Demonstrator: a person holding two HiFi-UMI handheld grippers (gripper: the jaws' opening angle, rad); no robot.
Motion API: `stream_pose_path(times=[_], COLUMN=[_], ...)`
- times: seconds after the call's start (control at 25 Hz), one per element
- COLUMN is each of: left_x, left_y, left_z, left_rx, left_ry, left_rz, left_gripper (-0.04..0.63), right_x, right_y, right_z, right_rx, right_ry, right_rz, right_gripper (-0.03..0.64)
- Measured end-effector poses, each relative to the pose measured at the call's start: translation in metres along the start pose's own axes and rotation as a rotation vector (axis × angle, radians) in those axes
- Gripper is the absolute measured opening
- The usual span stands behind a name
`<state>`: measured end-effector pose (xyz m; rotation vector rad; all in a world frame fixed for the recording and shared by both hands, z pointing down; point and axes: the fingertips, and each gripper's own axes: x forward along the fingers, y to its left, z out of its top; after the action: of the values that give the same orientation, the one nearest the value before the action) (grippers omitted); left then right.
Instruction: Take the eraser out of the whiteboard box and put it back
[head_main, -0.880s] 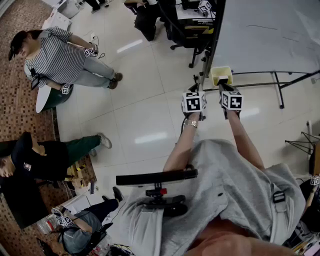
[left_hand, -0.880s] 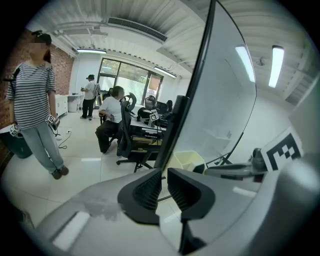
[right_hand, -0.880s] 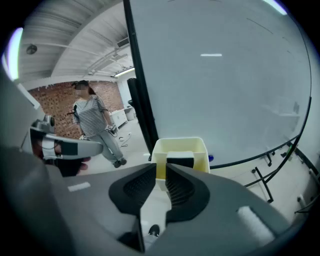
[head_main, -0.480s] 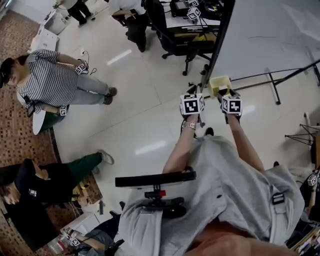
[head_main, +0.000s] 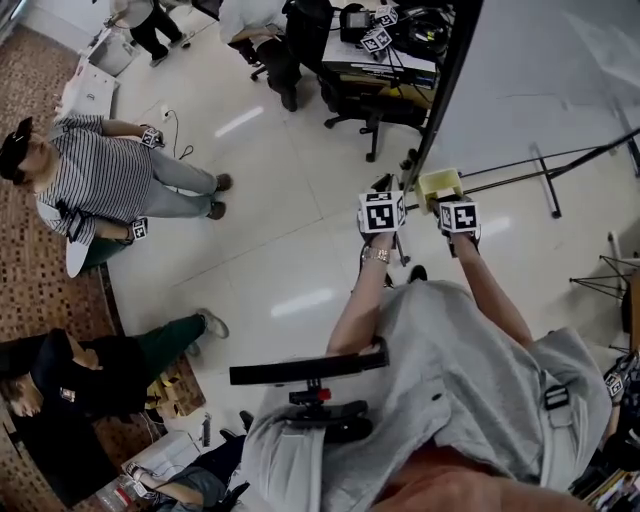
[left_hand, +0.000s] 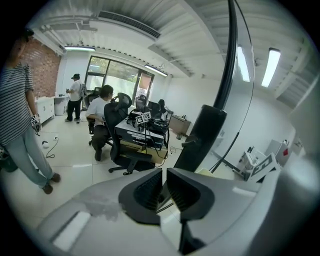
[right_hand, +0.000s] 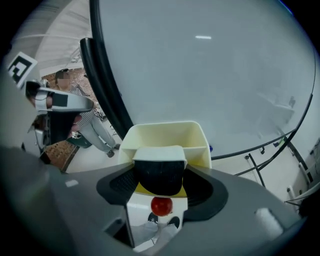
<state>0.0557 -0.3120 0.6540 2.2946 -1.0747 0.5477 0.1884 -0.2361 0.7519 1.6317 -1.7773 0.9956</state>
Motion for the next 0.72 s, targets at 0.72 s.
stream_pose_path(times=[0.72], left_x=[0.002], left_y=[0.010], left_z=[-0.003], left_rx=[-0.025], left_ry=[0.008], left_rz=[0.021], left_gripper=[0.031], right_x=[-0.089], right_y=[0.020], right_z=[0.129], right_rx=[0.000], right_ry=[-0.301], right_rz=[0.103], right_gripper=[0.279])
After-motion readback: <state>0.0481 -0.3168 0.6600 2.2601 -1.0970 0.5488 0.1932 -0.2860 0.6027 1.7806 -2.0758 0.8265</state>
